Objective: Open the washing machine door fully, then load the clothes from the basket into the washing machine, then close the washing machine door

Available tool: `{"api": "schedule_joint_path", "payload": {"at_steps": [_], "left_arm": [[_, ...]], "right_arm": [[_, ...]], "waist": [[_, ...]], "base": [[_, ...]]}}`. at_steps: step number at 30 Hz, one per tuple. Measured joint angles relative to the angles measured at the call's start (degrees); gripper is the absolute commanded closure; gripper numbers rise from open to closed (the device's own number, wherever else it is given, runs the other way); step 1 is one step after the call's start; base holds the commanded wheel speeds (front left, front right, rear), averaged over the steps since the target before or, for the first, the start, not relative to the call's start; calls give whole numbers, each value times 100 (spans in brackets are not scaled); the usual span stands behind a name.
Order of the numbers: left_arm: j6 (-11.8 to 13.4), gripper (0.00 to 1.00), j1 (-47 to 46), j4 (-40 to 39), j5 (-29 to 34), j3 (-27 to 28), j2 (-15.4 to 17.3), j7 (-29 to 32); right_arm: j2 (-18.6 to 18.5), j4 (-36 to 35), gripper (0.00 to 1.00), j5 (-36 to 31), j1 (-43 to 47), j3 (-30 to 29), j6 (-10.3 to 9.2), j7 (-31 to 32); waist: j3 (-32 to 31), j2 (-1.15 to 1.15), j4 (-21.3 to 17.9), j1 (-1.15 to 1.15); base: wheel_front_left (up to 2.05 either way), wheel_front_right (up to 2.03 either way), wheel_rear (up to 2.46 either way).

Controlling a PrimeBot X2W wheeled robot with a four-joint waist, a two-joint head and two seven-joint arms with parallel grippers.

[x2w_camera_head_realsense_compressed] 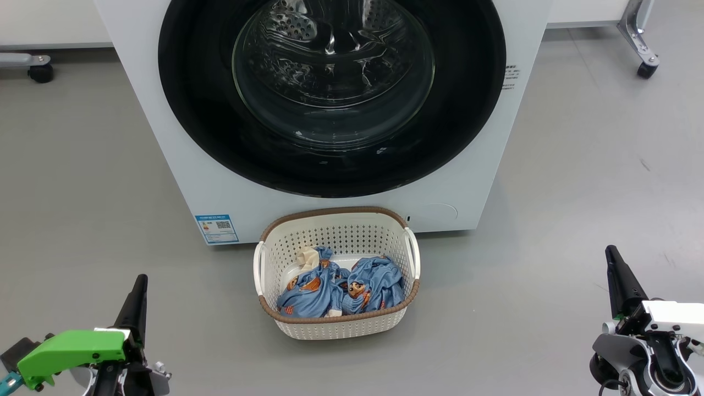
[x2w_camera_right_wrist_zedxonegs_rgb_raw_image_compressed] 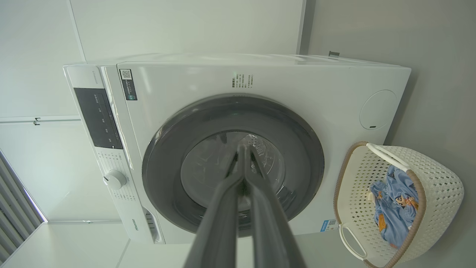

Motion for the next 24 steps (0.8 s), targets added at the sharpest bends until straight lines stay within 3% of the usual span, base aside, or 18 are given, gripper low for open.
{"api": "schedule_joint_path", "payload": {"at_steps": [24], "left_arm": [[0,100,0,0,0,0,0,0]], "right_arm": [[0,-1,100,0,0,0,0,0]], "waist": [[0,0,0,0]], "base": [[0,0,0]]}}
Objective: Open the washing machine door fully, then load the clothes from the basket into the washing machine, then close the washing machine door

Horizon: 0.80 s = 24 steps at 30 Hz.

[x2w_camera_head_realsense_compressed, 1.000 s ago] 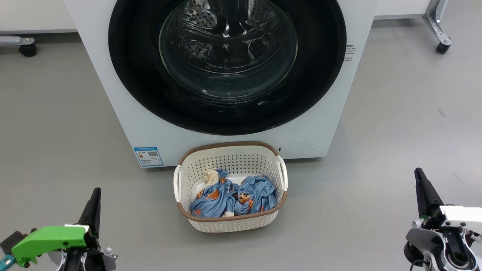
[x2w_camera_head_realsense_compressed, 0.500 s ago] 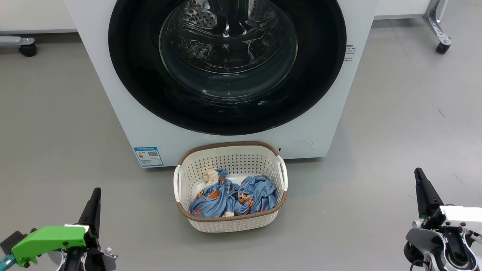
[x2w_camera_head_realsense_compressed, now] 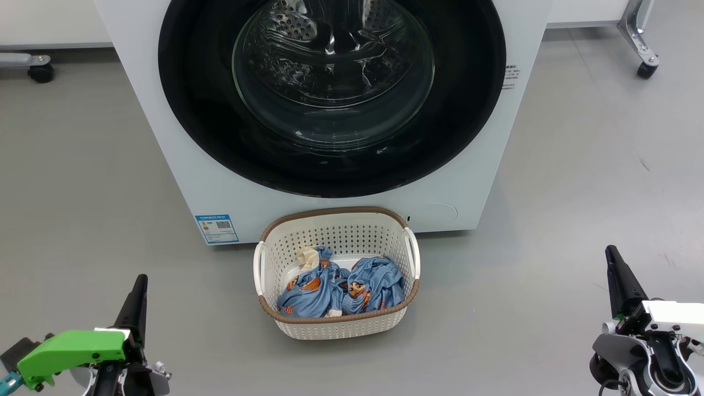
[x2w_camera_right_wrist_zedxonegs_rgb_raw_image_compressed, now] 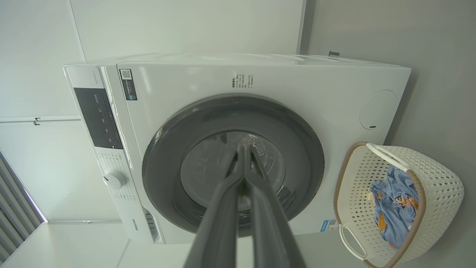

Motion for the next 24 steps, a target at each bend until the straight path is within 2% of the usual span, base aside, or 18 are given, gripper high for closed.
{"api": "schedule_joint_path", "payload": {"at_steps": [22,23,24], "left_arm": [[0,100,0,0,0,0,0,0],[0,0,7,23,1,-2,-3,0],[1,0,35,74,1,-4,-18,0]], "right_arm": [[0,0,100,0,0,0,0,0],[5,24,0,-1,7,-1,-2,1],[26,75,0,-1,30,-2,-5,1]], "waist": [[0,0,0,0],[0,0,0,0],[0,0,0,0]], "base": [[0,0,0],[0,0,0],[0,0,0]]}}
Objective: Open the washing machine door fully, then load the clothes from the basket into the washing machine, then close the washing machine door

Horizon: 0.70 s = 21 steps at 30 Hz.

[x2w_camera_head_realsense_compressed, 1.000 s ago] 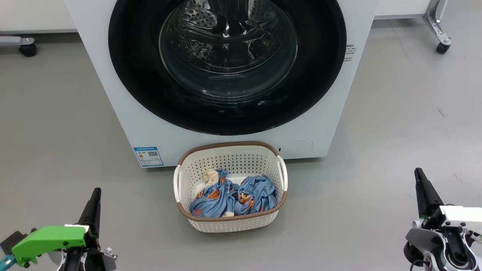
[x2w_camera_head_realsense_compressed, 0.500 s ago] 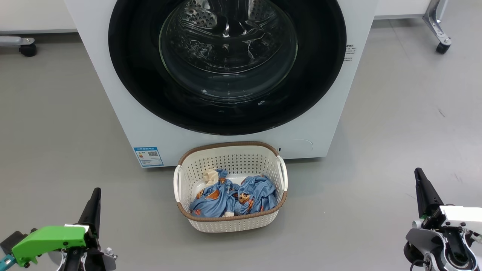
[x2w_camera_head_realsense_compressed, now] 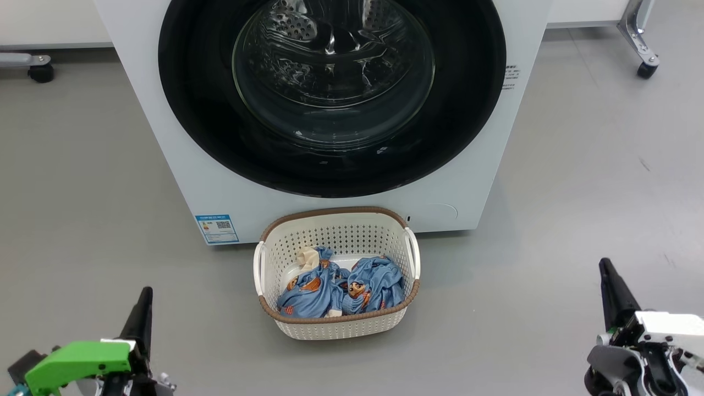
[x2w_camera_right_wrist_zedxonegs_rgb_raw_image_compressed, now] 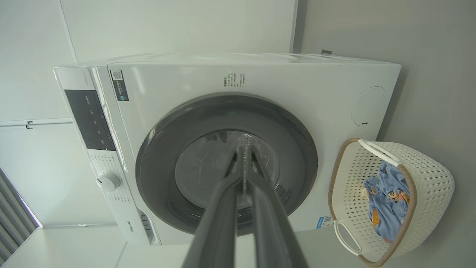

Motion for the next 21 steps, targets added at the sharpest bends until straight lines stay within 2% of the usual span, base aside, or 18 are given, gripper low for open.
{"api": "schedule_joint_path", "payload": {"at_steps": [8,21], "left_arm": [[1,0,205,127,63,-38,-94,-40],[1,0,158,-35,536,-247,100,-285]], "right_arm": [[90,138,0,-107,192,63,-1,-42],[-81,44,0,-742,41,310,0,-286]], "waist": [[5,0,1,0],[28,0,-4,0]], "base": [[0,0,0],[0,0,0]]}}
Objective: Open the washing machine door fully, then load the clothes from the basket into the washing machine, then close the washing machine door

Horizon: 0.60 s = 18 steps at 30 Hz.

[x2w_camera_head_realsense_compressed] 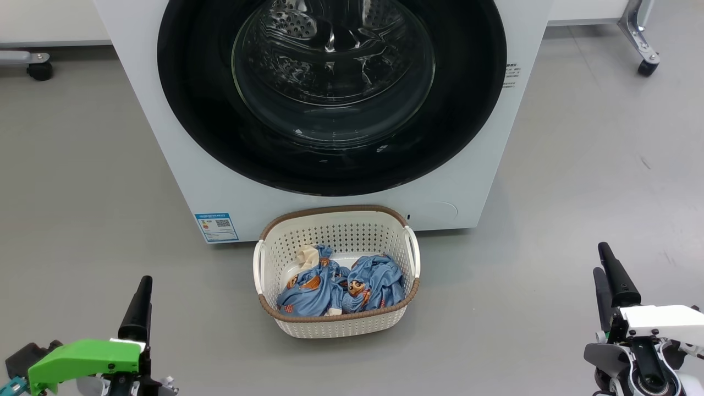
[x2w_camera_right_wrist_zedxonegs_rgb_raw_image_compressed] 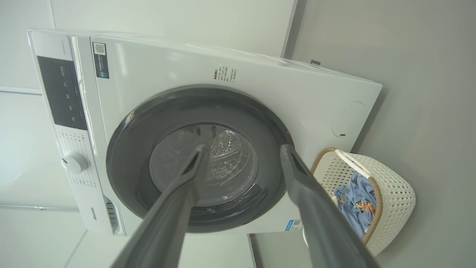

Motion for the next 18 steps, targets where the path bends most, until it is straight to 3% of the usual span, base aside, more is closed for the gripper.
{"api": "schedule_joint_path", "payload": {"at_steps": [18], "left_arm": [[0,0,-111,-35,1349,-534,397,-427]], "right_arm": [[-331,25,0,-1421,-266,586,-55,-401]], "waist": [[13,0,2,0]], "base": [[0,0,0]]}}
